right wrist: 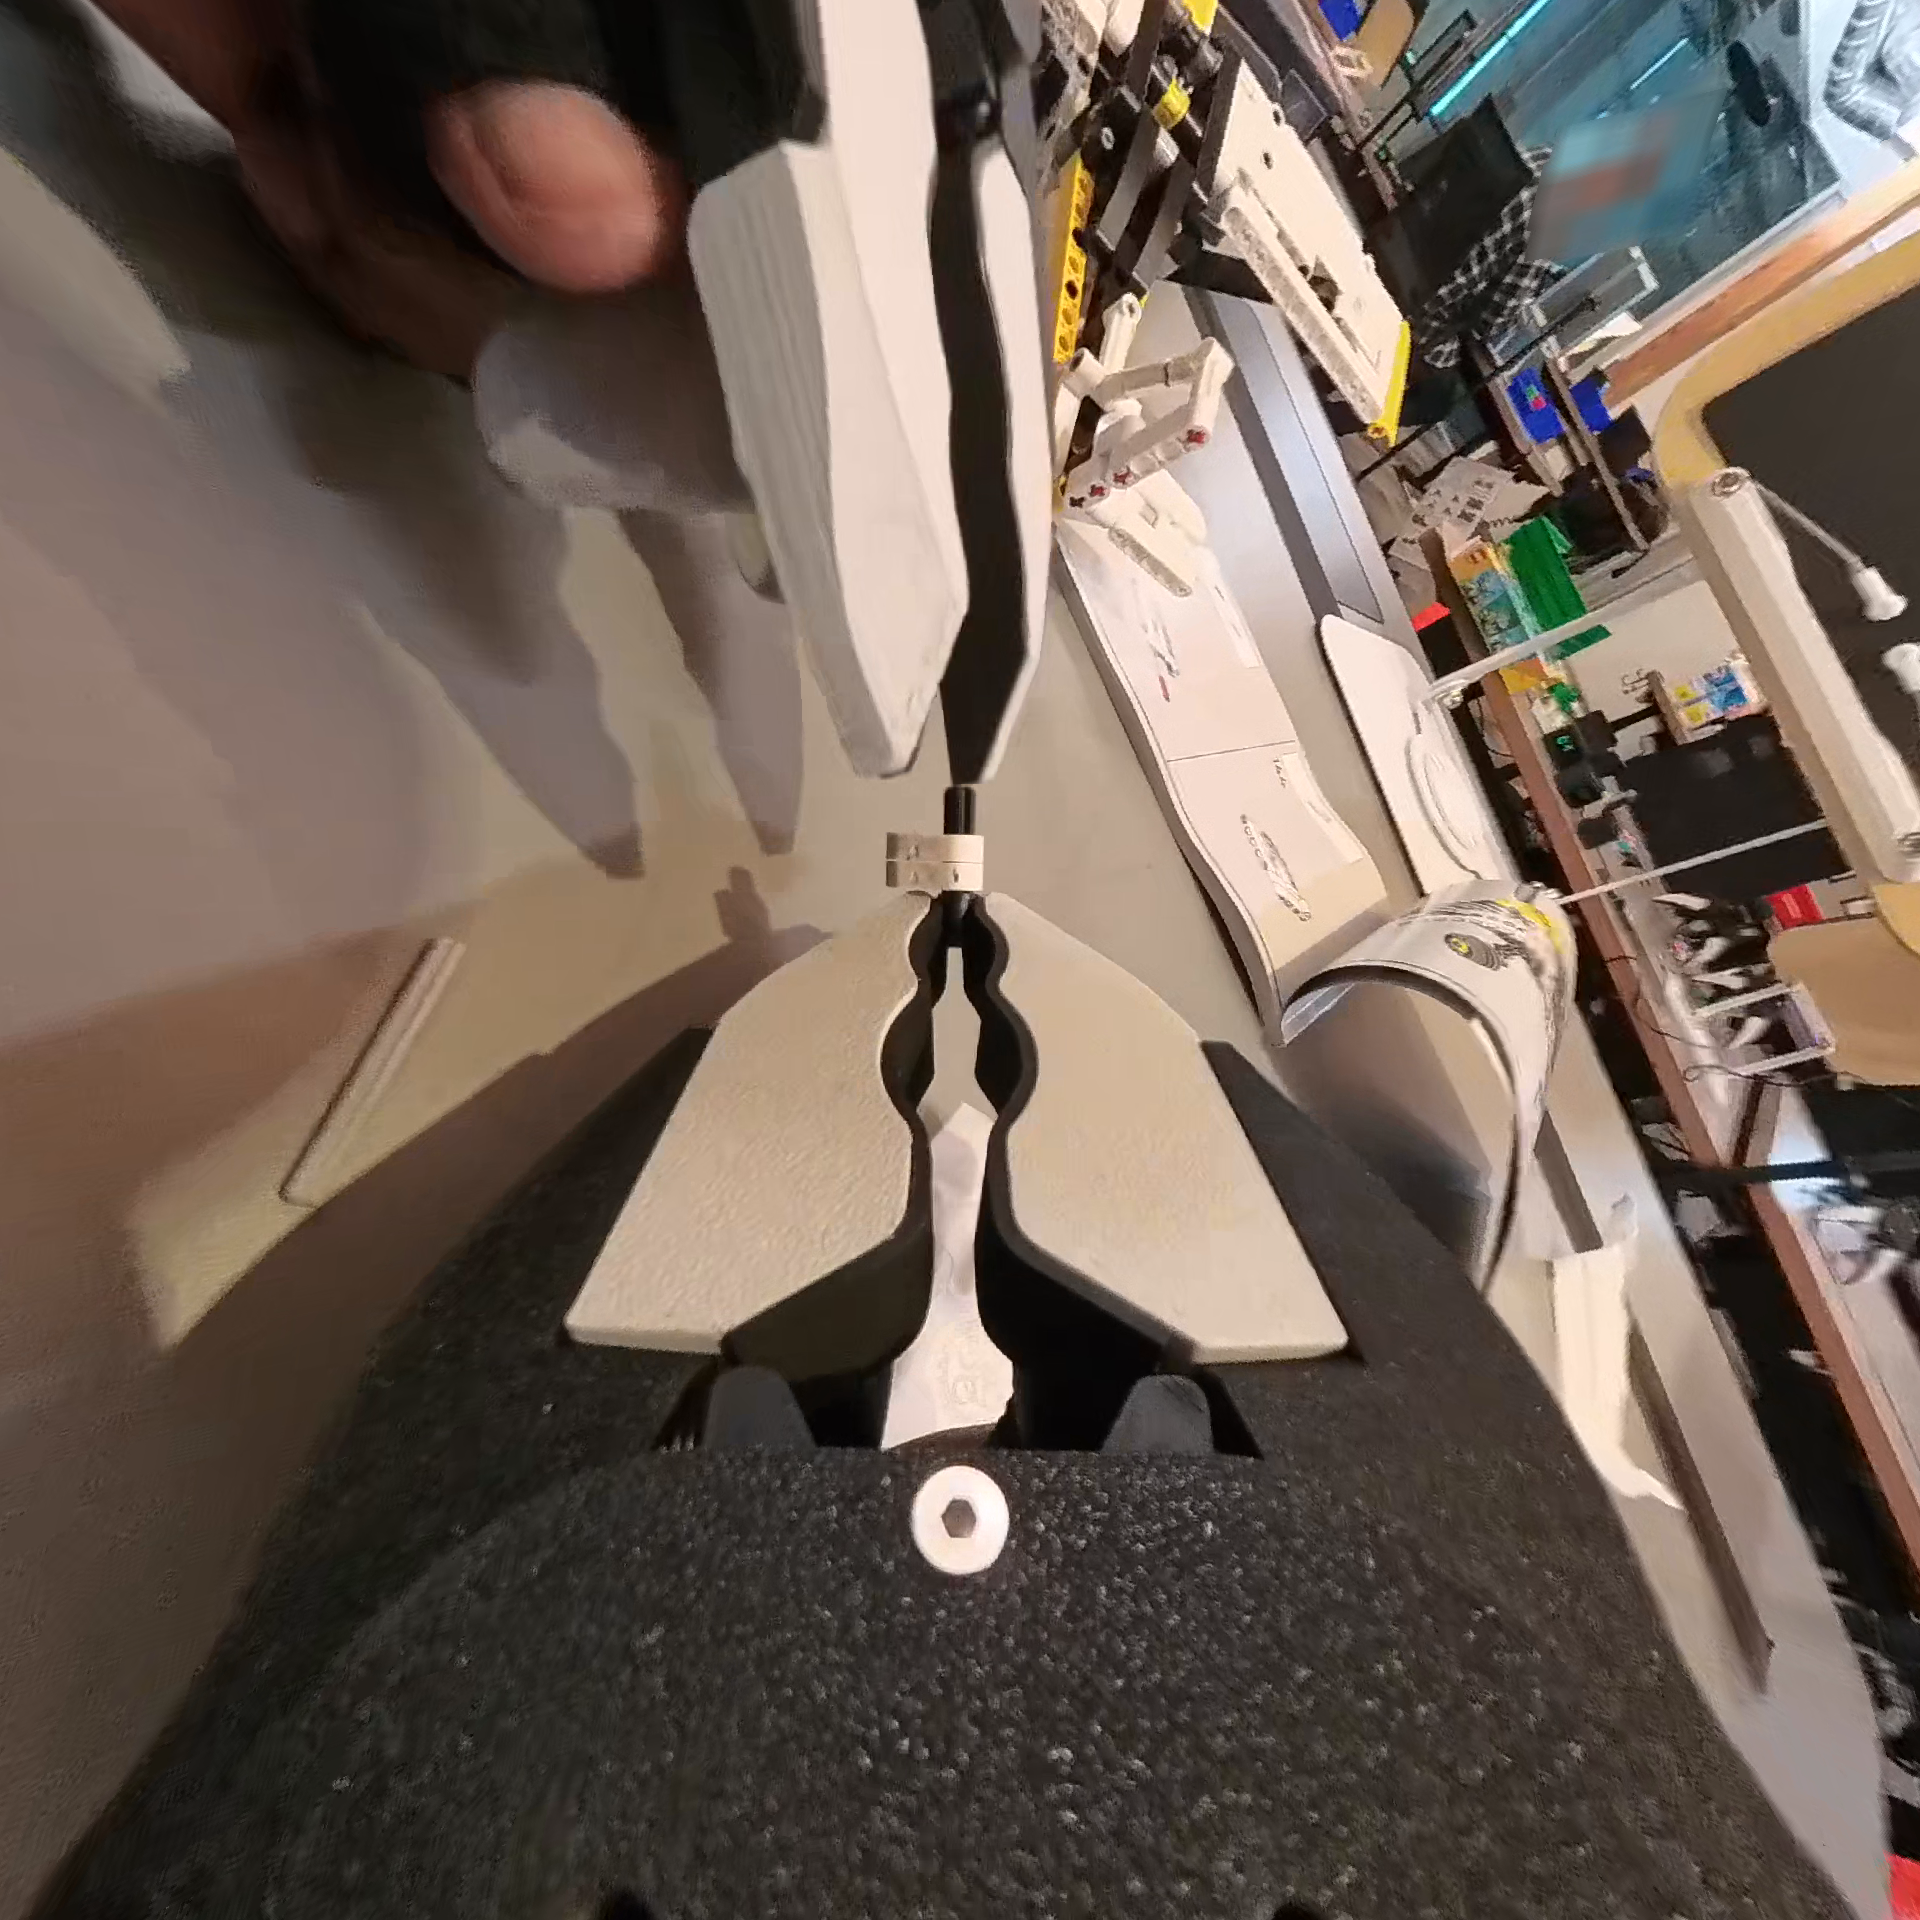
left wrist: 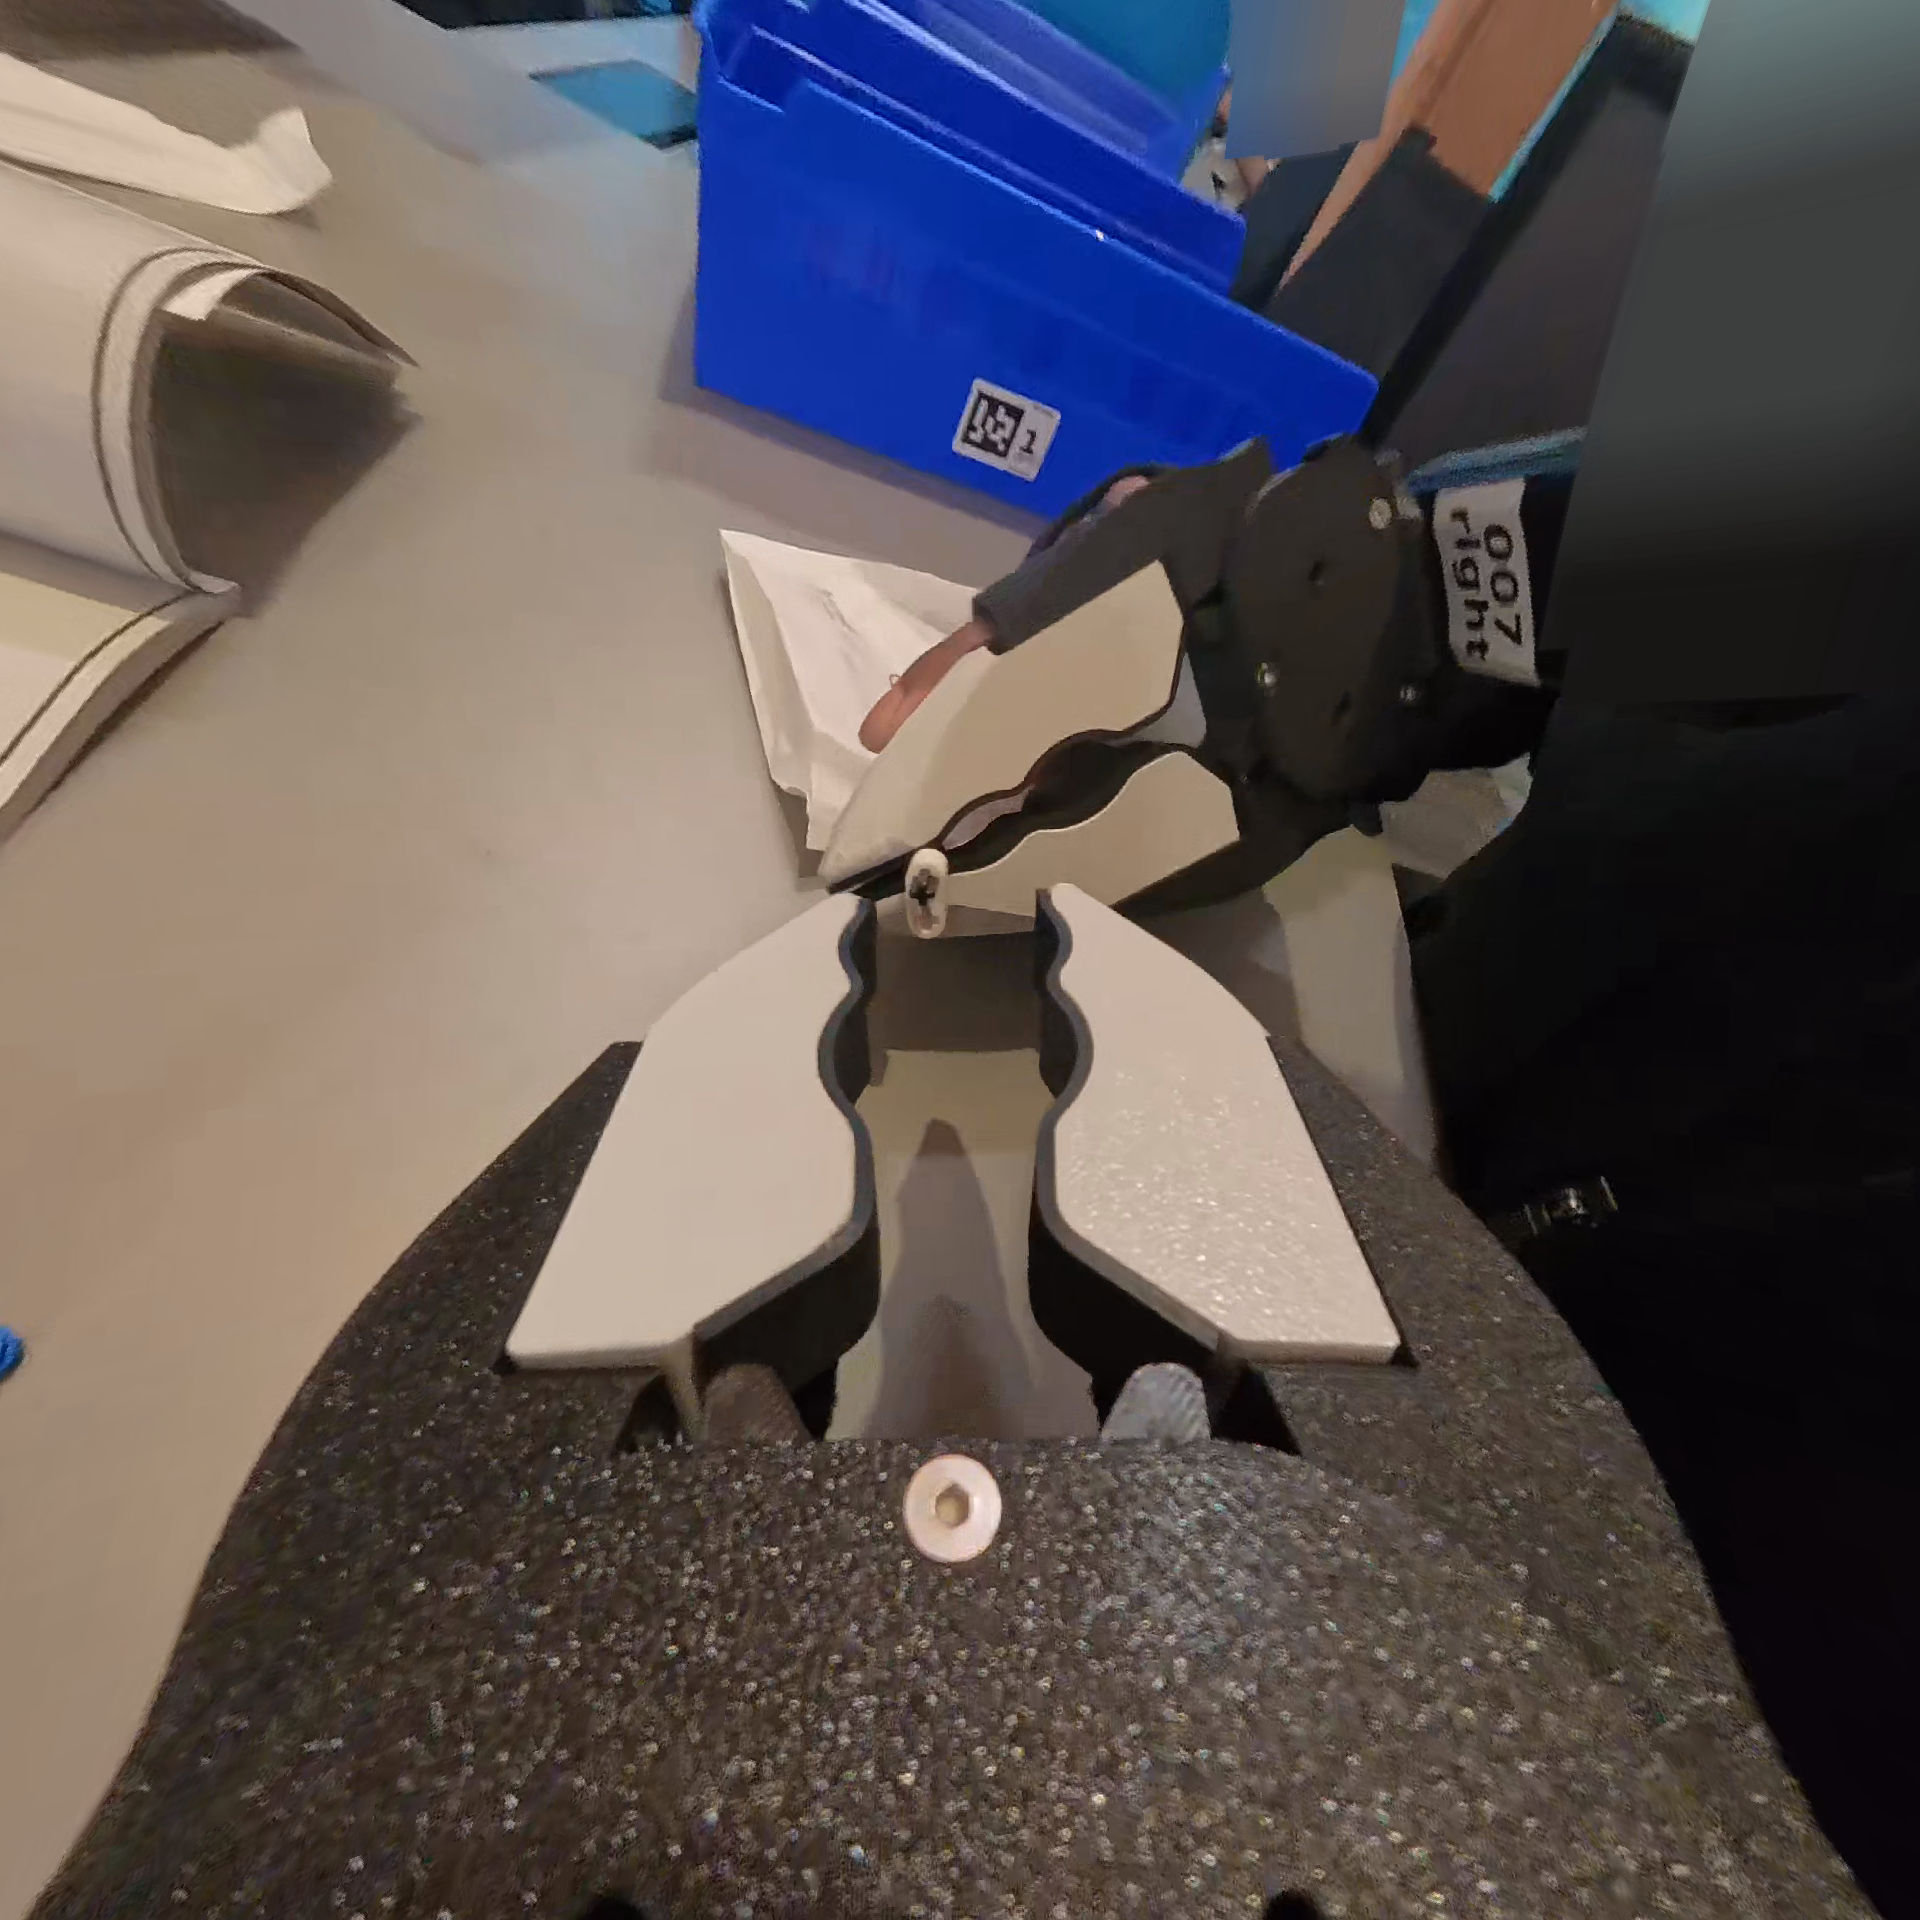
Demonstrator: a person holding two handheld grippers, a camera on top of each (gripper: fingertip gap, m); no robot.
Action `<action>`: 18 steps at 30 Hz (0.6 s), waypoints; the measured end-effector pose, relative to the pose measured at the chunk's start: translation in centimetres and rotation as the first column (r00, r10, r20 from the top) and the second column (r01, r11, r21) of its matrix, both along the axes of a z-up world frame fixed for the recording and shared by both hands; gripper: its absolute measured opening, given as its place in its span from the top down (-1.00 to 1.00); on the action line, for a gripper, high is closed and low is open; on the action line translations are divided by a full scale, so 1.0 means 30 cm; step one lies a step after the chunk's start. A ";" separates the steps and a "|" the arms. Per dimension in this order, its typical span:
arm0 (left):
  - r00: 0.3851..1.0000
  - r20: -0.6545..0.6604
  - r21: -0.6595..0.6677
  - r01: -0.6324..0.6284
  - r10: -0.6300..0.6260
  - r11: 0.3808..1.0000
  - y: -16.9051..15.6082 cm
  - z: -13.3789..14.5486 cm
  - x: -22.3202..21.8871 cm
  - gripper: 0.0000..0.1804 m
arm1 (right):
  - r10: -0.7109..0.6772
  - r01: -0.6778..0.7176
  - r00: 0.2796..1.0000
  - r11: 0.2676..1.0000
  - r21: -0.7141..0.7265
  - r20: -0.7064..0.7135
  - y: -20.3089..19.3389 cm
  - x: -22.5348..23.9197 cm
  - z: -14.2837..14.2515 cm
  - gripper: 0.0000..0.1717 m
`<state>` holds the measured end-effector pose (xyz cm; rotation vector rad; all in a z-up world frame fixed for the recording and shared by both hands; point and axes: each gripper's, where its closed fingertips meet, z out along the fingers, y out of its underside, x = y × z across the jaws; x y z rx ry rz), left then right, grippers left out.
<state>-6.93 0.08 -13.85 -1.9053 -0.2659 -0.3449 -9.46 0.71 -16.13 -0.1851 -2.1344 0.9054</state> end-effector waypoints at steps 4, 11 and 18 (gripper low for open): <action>0.966 -0.248 -0.049 0.070 -0.080 0.996 0.002 -0.006 -0.016 0.57 | 0.069 -0.060 0.990 0.995 -0.079 0.123 -0.014 0.020 -0.006 0.97; 0.717 -0.651 -0.084 0.258 -0.249 0.962 0.035 -0.017 0.024 0.64 | 0.193 -0.155 0.945 0.975 -0.159 0.266 -0.033 0.068 -0.008 0.97; 0.561 -0.759 -0.327 0.110 -0.330 0.939 0.040 -0.070 -0.015 0.77 | 0.101 -0.085 0.961 0.994 -0.075 0.258 -0.004 0.036 -0.022 0.97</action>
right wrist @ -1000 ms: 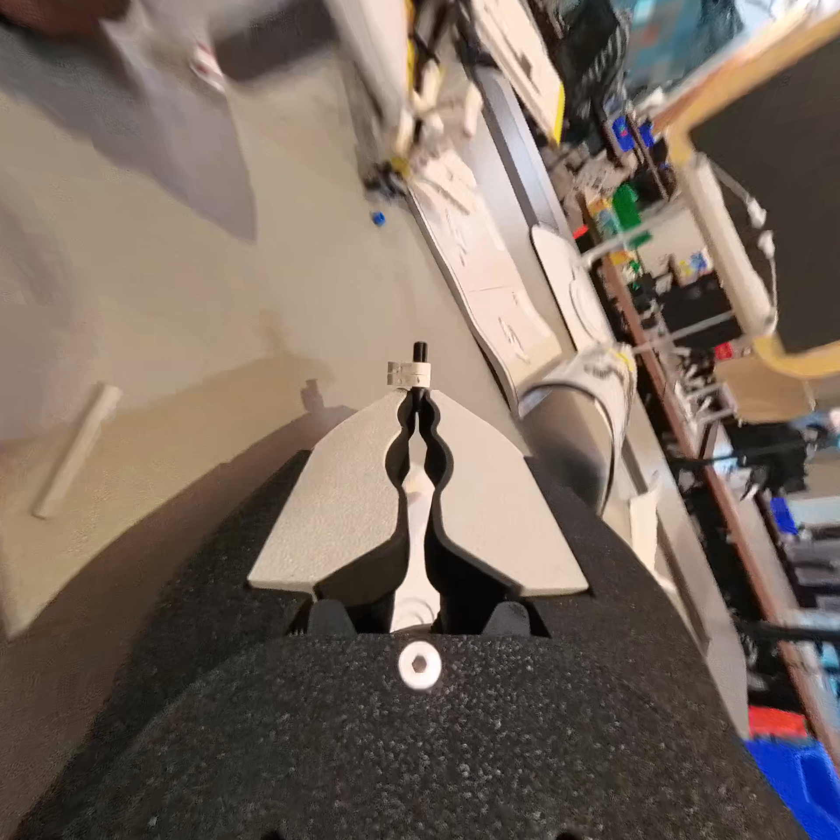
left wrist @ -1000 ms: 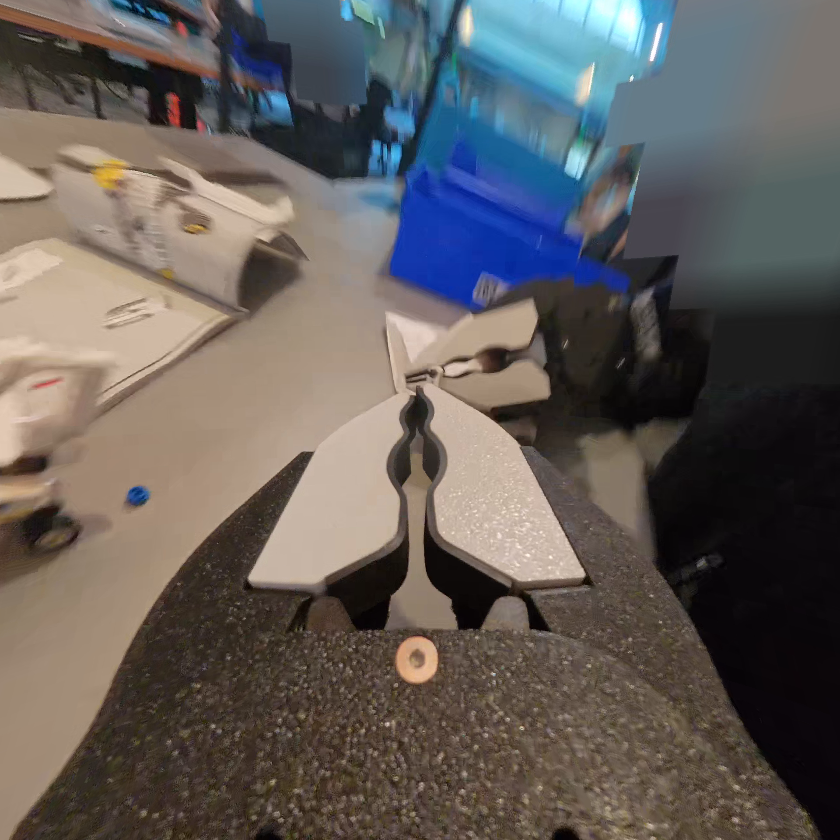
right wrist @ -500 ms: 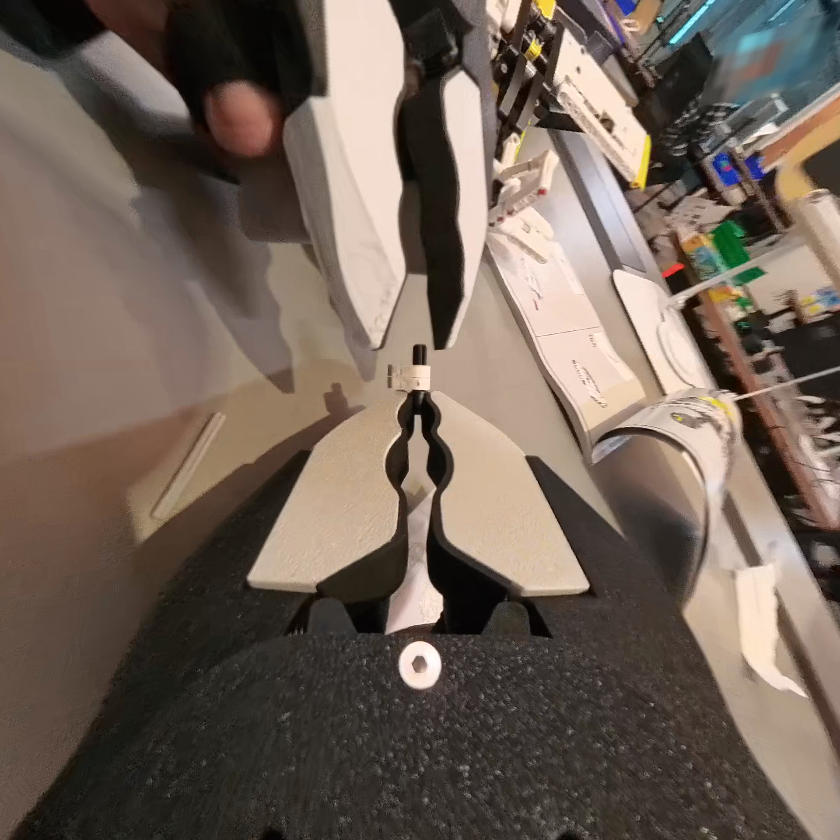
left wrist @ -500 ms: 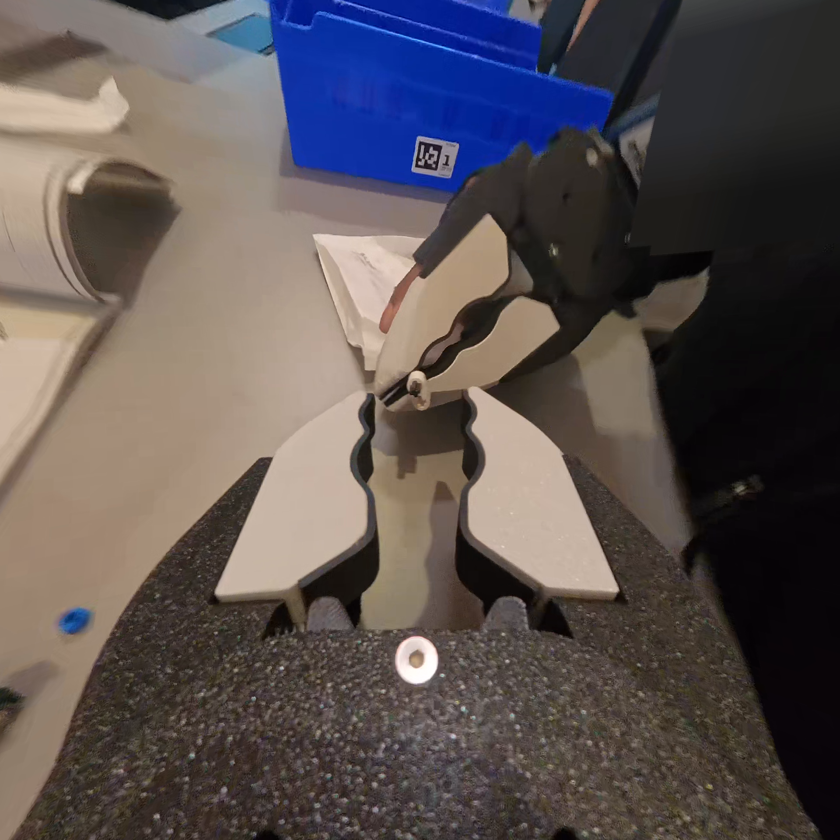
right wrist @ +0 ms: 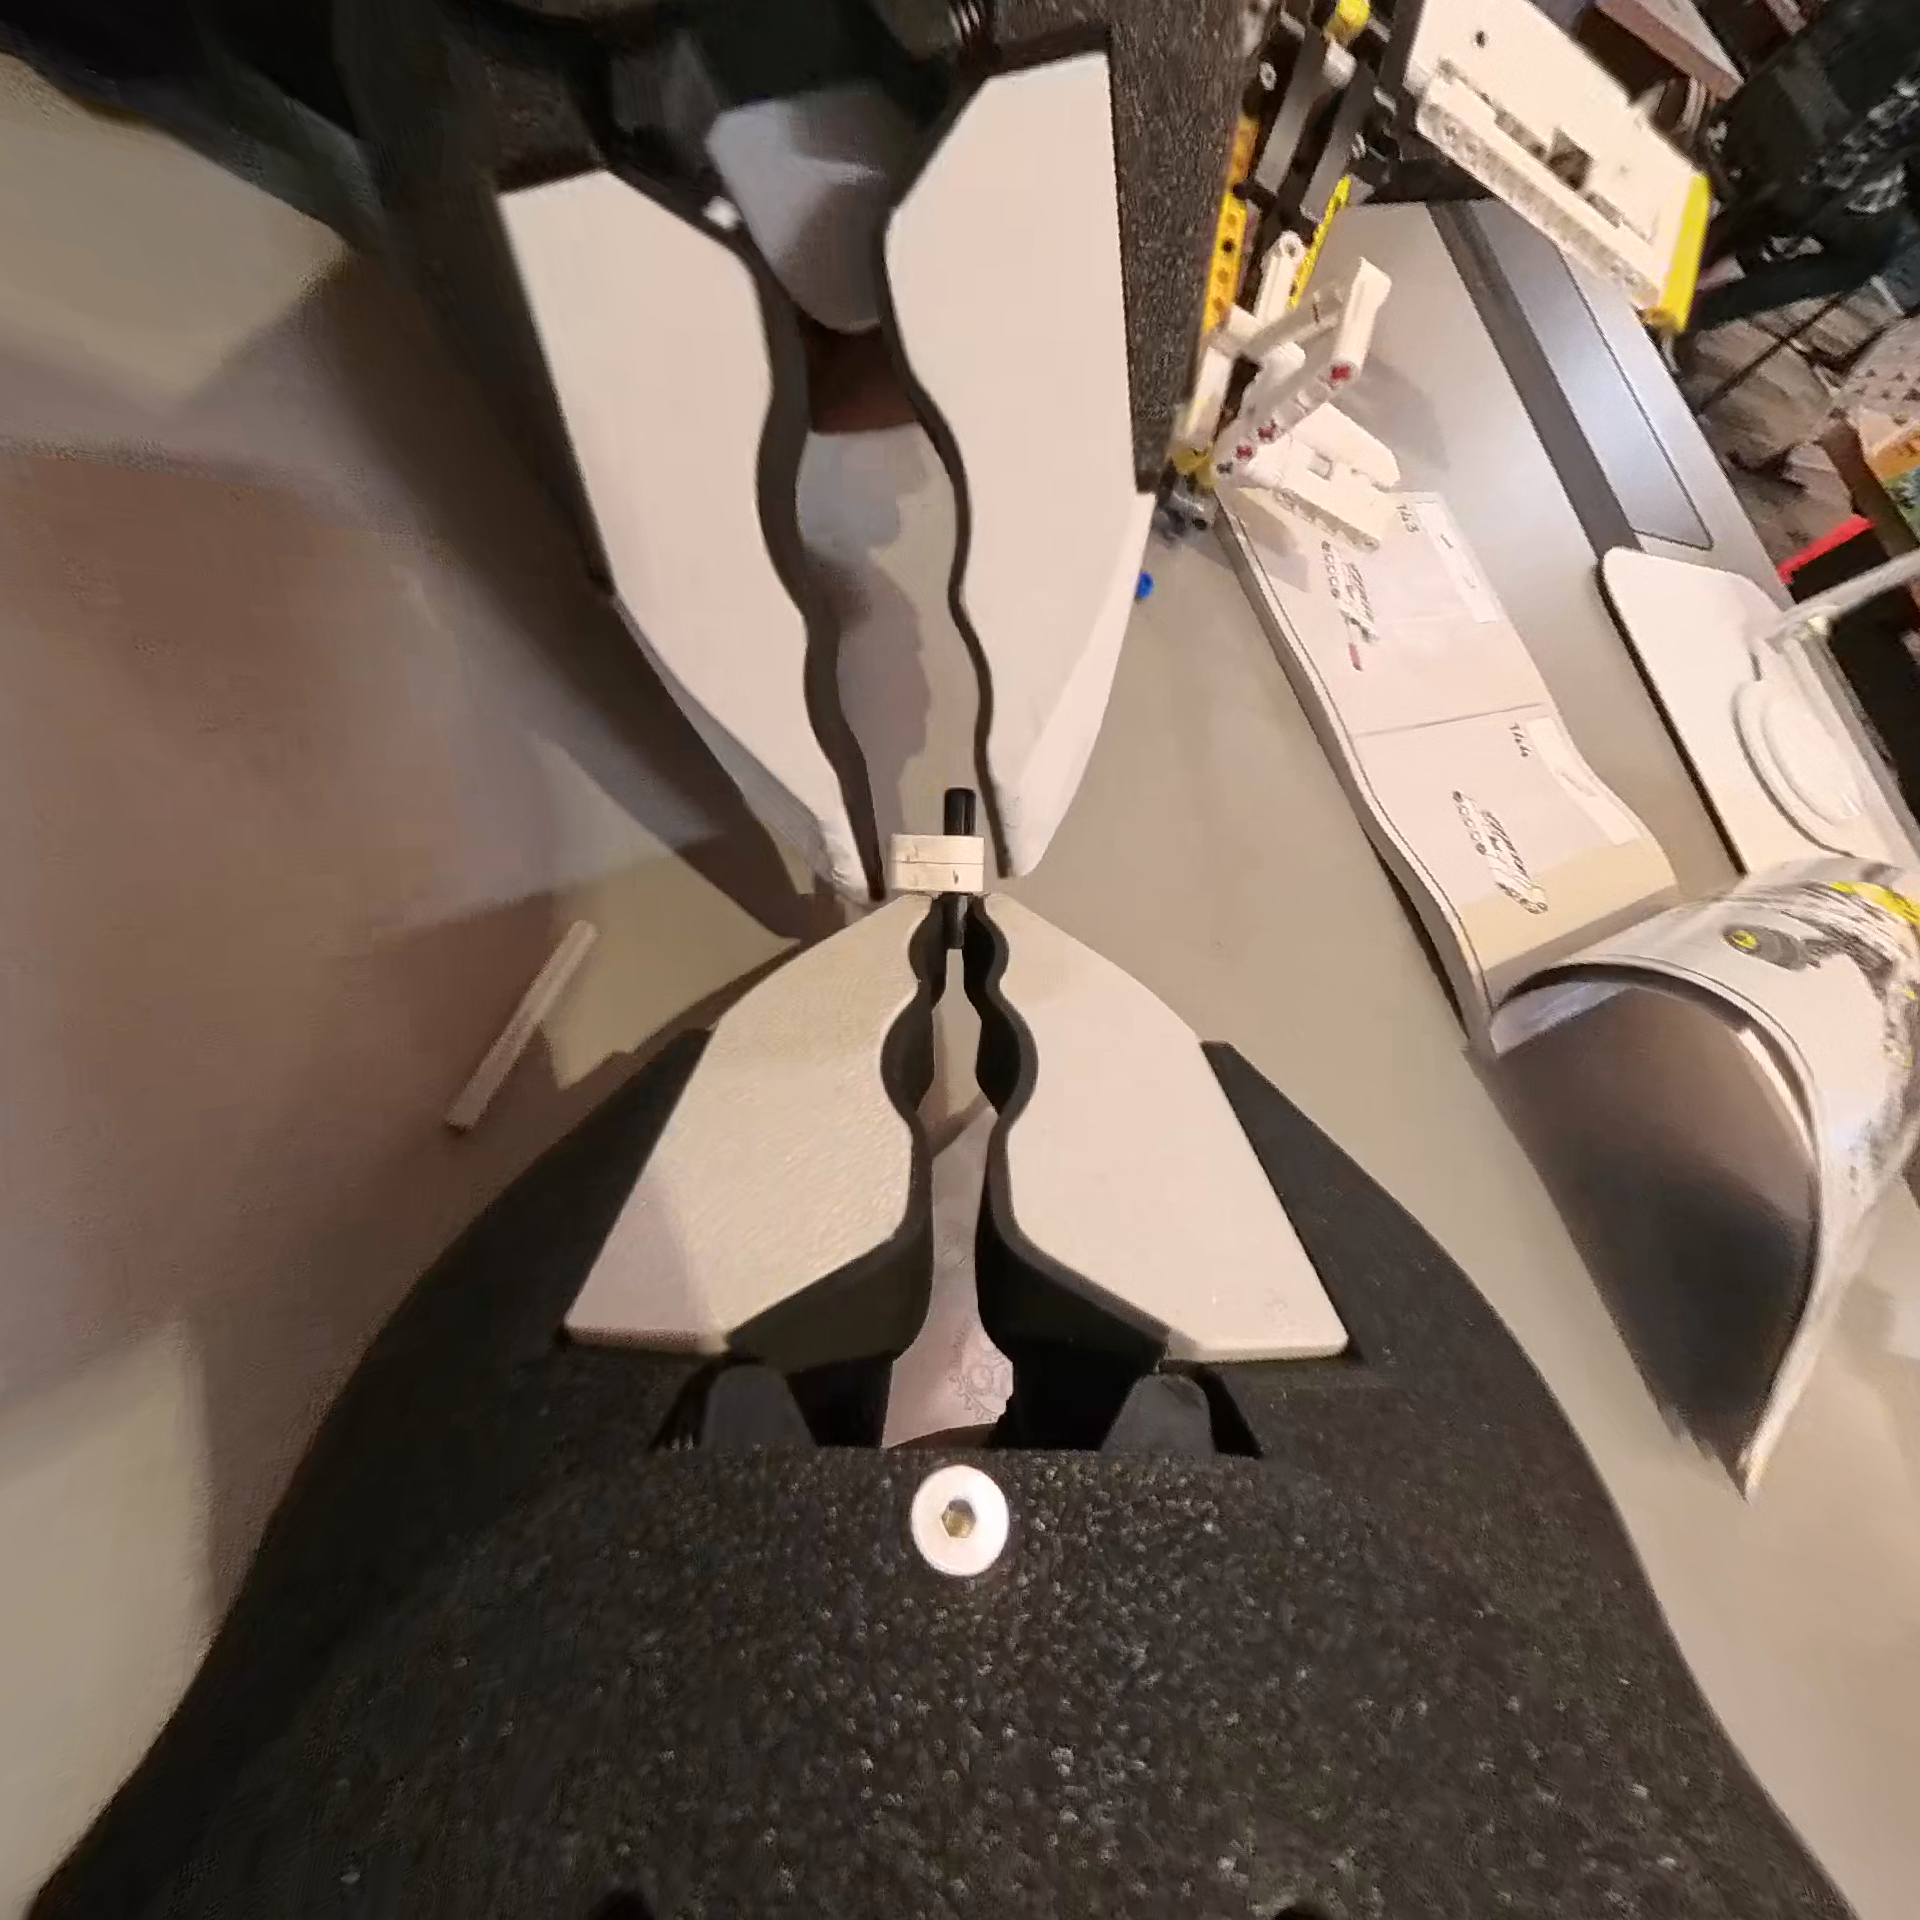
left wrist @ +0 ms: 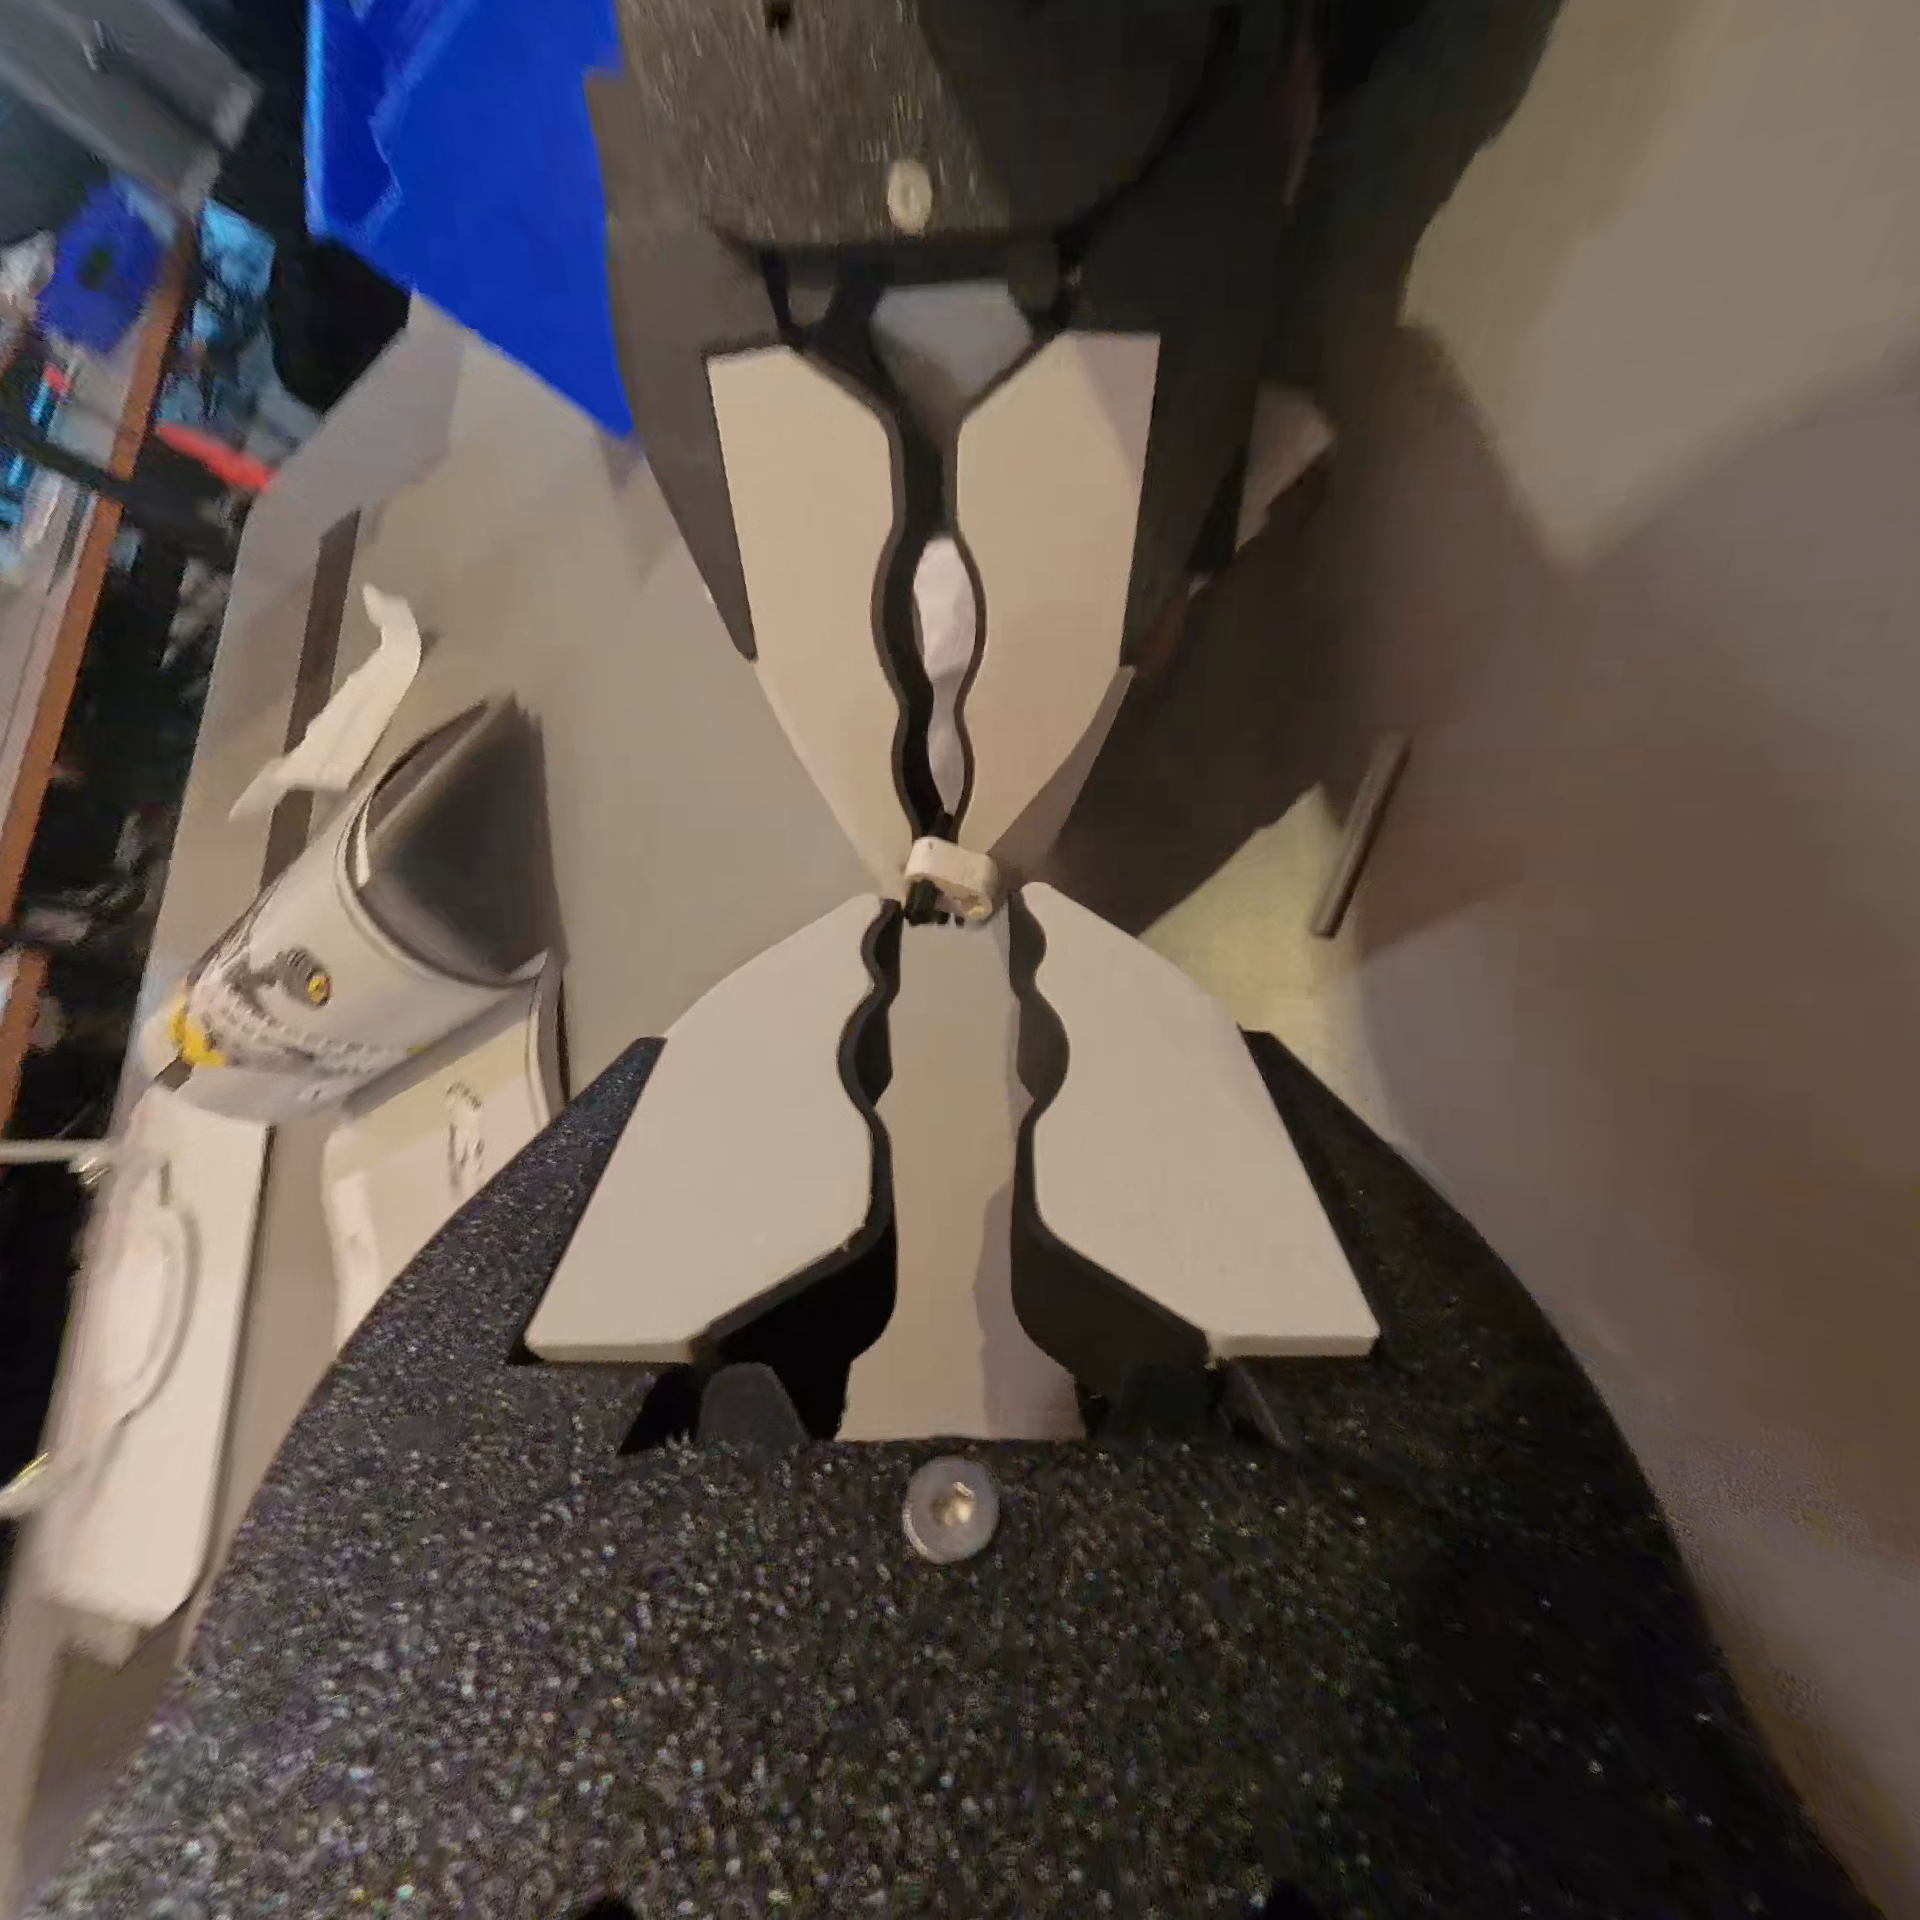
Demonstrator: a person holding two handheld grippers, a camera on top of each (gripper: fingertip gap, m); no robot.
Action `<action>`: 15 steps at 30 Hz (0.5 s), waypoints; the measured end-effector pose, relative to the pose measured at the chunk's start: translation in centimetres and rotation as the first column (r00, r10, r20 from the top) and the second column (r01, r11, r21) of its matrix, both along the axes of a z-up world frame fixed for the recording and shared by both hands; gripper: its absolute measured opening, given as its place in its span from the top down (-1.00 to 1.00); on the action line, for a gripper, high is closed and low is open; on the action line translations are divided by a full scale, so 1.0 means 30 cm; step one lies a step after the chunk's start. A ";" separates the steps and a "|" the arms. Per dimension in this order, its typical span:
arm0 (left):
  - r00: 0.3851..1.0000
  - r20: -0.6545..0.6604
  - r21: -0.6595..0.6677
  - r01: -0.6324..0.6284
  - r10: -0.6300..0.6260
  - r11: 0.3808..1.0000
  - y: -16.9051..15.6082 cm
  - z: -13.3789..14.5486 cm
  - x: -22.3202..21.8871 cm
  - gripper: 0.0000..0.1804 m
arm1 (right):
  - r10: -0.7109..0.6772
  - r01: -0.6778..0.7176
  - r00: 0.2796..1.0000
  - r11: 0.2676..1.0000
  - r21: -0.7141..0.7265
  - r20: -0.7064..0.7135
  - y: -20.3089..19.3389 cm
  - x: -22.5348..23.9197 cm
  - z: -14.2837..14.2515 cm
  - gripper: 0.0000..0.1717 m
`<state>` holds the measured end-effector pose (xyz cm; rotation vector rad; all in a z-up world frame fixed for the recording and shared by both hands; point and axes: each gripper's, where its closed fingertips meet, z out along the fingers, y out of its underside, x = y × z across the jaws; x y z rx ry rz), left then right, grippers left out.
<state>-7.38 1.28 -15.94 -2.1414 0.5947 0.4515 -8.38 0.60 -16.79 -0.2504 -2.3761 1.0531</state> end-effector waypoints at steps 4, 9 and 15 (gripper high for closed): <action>0.965 -0.237 -0.130 -0.146 0.112 0.981 -0.010 -0.031 -0.062 0.68 | -0.078 0.080 0.996 0.992 0.093 -0.031 0.011 -0.026 -0.022 0.97; 0.912 -0.393 -0.171 -0.197 0.116 0.965 -0.002 -0.037 -0.068 0.67 | -0.096 0.102 0.994 0.985 0.139 -0.054 0.005 -0.026 -0.025 0.97; 0.878 -0.471 -0.188 -0.199 0.090 0.962 -0.002 -0.045 -0.067 0.75 | -0.099 0.106 0.994 0.983 0.153 -0.051 0.010 -0.028 -0.033 0.97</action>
